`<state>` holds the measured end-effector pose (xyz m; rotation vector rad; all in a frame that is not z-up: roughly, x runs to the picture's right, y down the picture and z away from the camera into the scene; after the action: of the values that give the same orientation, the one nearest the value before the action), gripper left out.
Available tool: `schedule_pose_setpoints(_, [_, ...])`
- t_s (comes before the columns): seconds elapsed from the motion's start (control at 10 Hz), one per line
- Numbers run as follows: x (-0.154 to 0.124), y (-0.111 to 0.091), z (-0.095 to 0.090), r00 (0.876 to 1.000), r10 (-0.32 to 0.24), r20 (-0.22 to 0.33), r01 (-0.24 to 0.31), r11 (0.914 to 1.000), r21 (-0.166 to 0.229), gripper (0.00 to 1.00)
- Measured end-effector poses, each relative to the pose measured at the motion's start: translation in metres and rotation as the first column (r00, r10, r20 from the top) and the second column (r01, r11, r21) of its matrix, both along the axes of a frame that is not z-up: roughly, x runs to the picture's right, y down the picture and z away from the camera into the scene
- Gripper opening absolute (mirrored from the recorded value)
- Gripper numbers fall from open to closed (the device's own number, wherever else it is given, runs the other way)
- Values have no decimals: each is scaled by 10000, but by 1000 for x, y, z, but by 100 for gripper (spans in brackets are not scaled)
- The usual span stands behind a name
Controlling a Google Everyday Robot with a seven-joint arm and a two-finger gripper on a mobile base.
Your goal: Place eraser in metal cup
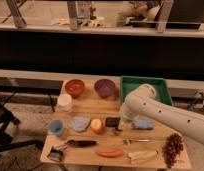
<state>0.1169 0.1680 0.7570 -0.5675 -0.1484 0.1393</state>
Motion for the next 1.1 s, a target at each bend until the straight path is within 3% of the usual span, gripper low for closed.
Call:
schedule_pose_setpoints(0.2, [1, 0, 0, 10000, -63, 15, 63, 10000, -23, 6])
schedule_pose_setpoints(0.9, [-6, 5, 14, 9999, -110, -47, 108, 9992, -389, 75])
schedule_pose_setpoints(1.1, [-3, 3, 15, 9999, -65, -154, 59, 9993, -371, 80])
